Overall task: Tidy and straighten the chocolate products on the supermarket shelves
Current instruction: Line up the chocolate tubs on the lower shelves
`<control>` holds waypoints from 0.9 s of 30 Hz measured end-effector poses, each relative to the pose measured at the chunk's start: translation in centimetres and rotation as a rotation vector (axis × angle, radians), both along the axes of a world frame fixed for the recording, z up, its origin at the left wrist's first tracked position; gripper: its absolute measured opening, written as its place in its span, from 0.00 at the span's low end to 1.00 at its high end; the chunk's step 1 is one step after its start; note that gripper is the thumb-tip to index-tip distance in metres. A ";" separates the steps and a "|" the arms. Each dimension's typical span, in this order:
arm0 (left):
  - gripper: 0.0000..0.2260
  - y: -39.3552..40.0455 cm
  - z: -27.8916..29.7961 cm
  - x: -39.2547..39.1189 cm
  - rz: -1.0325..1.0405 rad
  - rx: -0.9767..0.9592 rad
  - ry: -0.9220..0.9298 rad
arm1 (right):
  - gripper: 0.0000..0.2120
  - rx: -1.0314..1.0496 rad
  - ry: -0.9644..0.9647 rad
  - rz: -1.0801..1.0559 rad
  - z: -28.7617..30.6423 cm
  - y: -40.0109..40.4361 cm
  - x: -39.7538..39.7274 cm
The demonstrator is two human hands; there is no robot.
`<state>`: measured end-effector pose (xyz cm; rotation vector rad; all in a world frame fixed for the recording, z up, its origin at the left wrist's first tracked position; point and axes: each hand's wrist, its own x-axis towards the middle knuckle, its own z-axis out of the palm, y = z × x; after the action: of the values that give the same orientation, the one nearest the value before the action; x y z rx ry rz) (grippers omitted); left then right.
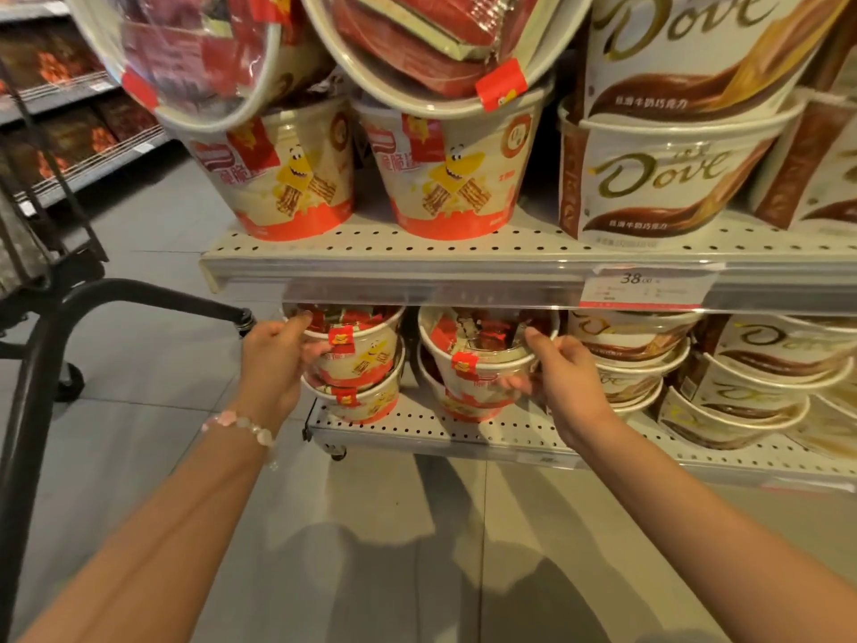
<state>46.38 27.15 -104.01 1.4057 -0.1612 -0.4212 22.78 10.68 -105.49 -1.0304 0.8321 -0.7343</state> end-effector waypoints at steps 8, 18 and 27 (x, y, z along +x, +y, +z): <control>0.02 2.6 -2.9 -0.9 -0.046 -0.048 -0.094 | 0.05 0.034 -0.142 0.096 -1.6 -0.2 -1.6; 0.50 0.0 -4.7 -1.4 -0.193 0.226 -0.441 | 0.42 -0.483 0.210 0.159 -4.4 1.2 -0.5; 0.45 0.6 -5.2 0.1 -0.275 0.253 -0.420 | 0.45 -0.566 0.235 0.114 -4.5 0.6 1.3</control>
<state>46.51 27.74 -109.17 1.7174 -0.6676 -0.3758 24.05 11.30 -109.98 -1.6827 0.7719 -0.7789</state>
